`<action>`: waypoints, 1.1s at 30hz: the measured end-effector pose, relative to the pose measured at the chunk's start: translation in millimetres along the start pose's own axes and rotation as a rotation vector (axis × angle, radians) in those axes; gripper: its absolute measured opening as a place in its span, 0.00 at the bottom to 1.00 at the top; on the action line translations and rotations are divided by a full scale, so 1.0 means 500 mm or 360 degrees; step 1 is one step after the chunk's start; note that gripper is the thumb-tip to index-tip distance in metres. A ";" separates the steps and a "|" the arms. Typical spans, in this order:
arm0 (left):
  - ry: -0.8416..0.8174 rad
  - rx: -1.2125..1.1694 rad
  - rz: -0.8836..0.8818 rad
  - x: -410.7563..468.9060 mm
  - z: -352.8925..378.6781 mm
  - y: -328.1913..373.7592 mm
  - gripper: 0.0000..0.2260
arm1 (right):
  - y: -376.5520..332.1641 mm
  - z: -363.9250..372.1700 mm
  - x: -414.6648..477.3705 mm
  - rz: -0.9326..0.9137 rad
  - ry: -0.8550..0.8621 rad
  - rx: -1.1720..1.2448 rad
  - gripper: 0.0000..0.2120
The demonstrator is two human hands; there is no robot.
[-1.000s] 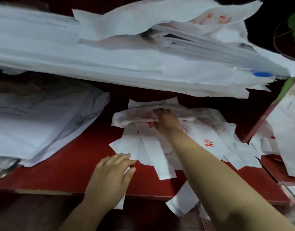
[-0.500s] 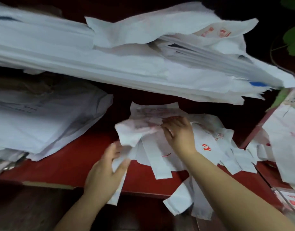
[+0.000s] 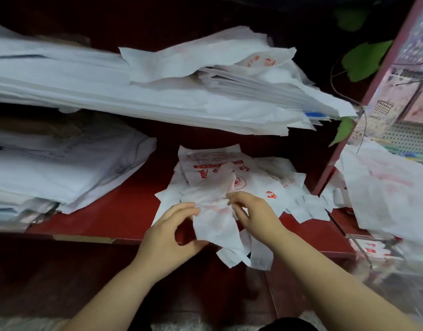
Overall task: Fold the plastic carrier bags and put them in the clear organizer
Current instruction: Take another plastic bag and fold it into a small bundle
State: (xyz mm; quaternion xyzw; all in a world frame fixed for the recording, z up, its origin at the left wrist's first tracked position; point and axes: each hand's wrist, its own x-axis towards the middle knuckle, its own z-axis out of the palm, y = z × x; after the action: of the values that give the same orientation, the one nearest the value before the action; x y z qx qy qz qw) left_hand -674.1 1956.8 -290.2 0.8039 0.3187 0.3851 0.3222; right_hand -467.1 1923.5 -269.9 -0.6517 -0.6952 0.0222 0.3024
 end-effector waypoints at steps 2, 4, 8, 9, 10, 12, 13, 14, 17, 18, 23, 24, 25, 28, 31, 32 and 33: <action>0.0104 0.0002 -0.0042 0.004 0.020 0.007 0.12 | -0.001 -0.004 -0.010 0.0082 -0.0100 0.0035 0.18; 0.0204 0.0027 -0.0050 0.019 0.032 0.008 0.05 | -0.008 -0.015 -0.023 0.0169 -0.0129 0.0108 0.26; 0.0259 0.0258 -0.0049 0.058 0.030 0.012 0.06 | -0.040 -0.043 -0.073 0.0144 0.0047 0.0546 0.17; 0.0254 0.0314 -0.0034 0.066 0.026 0.016 0.05 | -0.047 -0.052 -0.086 0.0142 0.0032 0.0639 0.18; 0.0252 0.0355 -0.0013 0.074 0.023 0.018 0.05 | -0.053 -0.058 -0.099 0.0150 -0.0026 0.0687 0.23; 0.0247 0.0401 -0.0010 0.086 0.018 0.027 0.05 | -0.064 -0.067 -0.116 0.0195 -0.0189 0.0587 0.34; 0.0238 0.0404 -0.0021 0.090 0.016 0.032 0.05 | -0.067 -0.066 -0.118 0.0182 -0.0250 0.0475 0.37; 0.0223 0.0405 -0.0030 0.093 0.016 0.037 0.05 | -0.068 -0.062 -0.116 0.0162 -0.0286 0.0360 0.41; 0.0108 0.0446 -0.0040 0.093 0.020 0.042 0.12 | -0.057 -0.033 -0.098 0.0180 -0.0126 0.0212 0.35; 0.0077 0.0483 -0.0020 0.091 0.023 0.040 0.17 | -0.053 -0.025 -0.091 0.0187 -0.0025 0.0198 0.26; 0.0235 0.0476 0.0005 0.084 0.048 0.055 0.36 | -0.047 -0.004 -0.064 0.0159 0.0377 0.0111 0.20; 0.0289 0.0459 0.0044 0.086 0.054 0.055 0.36 | -0.045 -0.001 -0.062 0.0066 0.0431 0.0082 0.20; 0.0330 0.0443 0.0095 0.088 0.060 0.053 0.36 | -0.042 0.002 -0.061 -0.0011 0.0465 0.0061 0.20; 0.0435 0.0355 0.0086 0.097 0.070 0.052 0.32 | -0.036 0.002 -0.056 -0.0157 0.0472 0.0091 0.18; 0.0520 0.0437 0.0246 0.114 0.072 0.056 0.21 | -0.029 0.004 -0.054 -0.0309 0.0516 -0.0020 0.15; 0.0529 0.0492 0.0343 0.119 0.071 0.052 0.18 | -0.026 0.006 -0.053 -0.0318 0.0511 -0.0036 0.18; 0.0549 0.0524 0.0412 0.125 0.068 0.046 0.18 | -0.021 0.007 -0.053 -0.0315 0.0514 -0.0062 0.20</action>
State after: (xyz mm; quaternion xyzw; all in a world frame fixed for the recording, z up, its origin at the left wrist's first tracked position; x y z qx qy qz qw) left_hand -609.0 1981.6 -263.7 0.8021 0.3217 0.4973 0.0763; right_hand -479.1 1898.7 -278.9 -0.5809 -0.6988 -0.1259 0.3981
